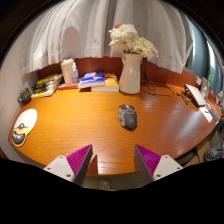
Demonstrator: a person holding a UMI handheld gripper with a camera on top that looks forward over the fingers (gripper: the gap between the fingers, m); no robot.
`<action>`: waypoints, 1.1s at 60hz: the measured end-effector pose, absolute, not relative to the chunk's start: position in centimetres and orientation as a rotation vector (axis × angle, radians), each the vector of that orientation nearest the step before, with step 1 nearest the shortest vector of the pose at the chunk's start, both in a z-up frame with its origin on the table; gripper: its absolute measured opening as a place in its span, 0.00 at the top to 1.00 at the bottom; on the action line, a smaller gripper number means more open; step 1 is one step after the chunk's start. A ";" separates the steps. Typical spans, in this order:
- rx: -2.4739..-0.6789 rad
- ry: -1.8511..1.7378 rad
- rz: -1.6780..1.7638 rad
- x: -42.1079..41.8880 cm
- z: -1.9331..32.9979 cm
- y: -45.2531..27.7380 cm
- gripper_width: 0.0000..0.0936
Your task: Arrange mouse
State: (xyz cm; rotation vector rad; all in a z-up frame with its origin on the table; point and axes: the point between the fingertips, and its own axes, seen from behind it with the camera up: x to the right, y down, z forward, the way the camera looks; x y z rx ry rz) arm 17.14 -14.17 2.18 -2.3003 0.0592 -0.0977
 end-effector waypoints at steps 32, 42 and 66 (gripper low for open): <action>-2.344 0.081 -0.087 24.7 -1.1 1.6 0.30; -2.331 0.016 -0.048 23.9 -1.2 2.6 0.47; -2.383 0.101 -0.061 23.7 -1.1 2.8 0.62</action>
